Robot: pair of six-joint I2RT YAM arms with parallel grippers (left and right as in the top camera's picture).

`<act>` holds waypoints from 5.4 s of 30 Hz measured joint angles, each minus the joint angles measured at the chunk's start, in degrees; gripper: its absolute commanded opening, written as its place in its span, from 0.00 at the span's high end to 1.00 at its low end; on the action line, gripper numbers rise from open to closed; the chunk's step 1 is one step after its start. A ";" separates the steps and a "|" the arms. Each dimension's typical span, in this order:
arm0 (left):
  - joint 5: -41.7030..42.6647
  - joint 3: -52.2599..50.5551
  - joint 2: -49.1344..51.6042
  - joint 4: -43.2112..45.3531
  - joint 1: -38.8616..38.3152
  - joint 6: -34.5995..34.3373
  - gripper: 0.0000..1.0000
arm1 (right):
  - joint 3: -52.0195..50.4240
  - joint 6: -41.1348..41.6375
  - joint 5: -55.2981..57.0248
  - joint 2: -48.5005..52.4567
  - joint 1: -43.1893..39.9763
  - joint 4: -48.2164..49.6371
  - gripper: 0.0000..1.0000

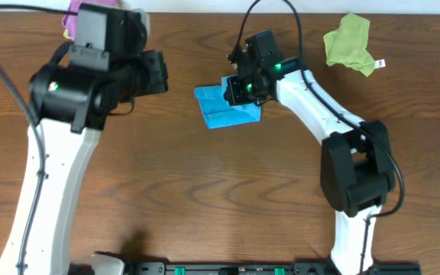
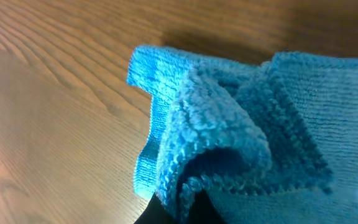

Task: Fold the cloth

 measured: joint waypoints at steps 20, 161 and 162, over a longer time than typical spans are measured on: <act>-5.07 0.00 -1.18 -3.39 0.00 1.18 0.94 | 0.17 2.16 -10.27 3.78 7.82 7.41 0.37; 18.47 -10.36 31.89 84.15 25.00 -49.03 0.94 | 10.19 -7.34 -0.46 7.28 -13.14 -15.30 0.99; 16.55 -10.36 32.06 84.15 24.90 -49.77 0.94 | 10.19 -7.41 -0.87 7.28 -13.14 -15.30 0.99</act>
